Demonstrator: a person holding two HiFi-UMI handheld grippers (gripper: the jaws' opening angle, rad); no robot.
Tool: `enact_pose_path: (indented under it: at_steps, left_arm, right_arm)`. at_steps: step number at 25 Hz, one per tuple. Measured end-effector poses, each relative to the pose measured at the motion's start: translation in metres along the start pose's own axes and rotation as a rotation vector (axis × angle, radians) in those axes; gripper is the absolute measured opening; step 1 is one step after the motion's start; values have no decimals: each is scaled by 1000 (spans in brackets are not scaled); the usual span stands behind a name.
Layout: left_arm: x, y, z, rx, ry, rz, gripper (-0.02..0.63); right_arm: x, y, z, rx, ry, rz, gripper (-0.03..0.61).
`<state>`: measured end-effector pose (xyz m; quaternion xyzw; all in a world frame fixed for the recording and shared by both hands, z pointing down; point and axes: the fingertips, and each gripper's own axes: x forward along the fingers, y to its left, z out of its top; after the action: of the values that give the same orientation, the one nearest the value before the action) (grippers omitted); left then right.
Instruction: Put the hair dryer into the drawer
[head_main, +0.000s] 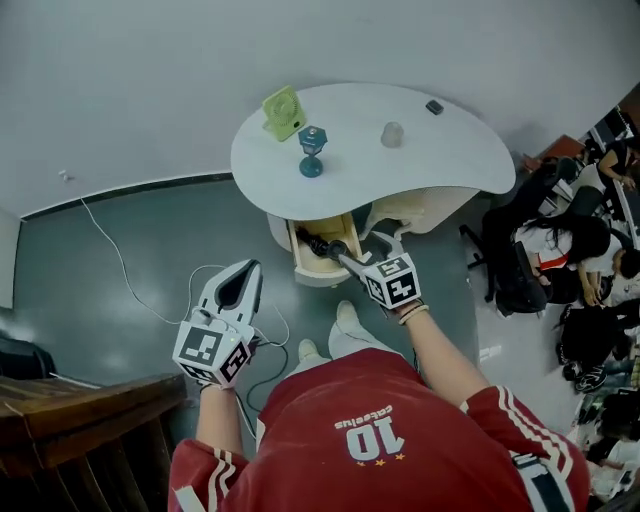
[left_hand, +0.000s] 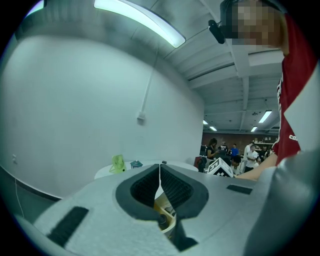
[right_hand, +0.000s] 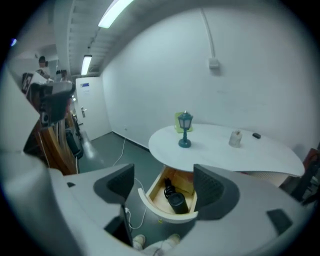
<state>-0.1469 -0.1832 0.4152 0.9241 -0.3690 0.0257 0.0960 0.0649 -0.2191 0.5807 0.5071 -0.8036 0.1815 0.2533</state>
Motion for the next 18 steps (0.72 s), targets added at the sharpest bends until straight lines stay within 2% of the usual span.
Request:
enact_pose_path:
  at_steps: [2, 5, 9, 14, 18]
  left_arm:
    - [7, -8, 11, 2, -28, -32, 0]
    - [9, -26, 32, -7, -91, -74, -2]
    - [7, -58, 56, 28, -129, -98, -5]
    - [1, -101, 84, 62, -169, -70, -9]
    - [-8, -149, 93, 65, -196, -27, -9]
  right_arm:
    - [-27, 3, 24, 21, -77, -10, 368]
    - [-68, 9, 54, -13, -165, -4, 368]
    - [-134, 9, 89, -23, -276, 35, 367]
    - [-225, -11, 126, -9, -428, 54, 344]
    - [-293, -19, 129, -47, -516, 82, 302]
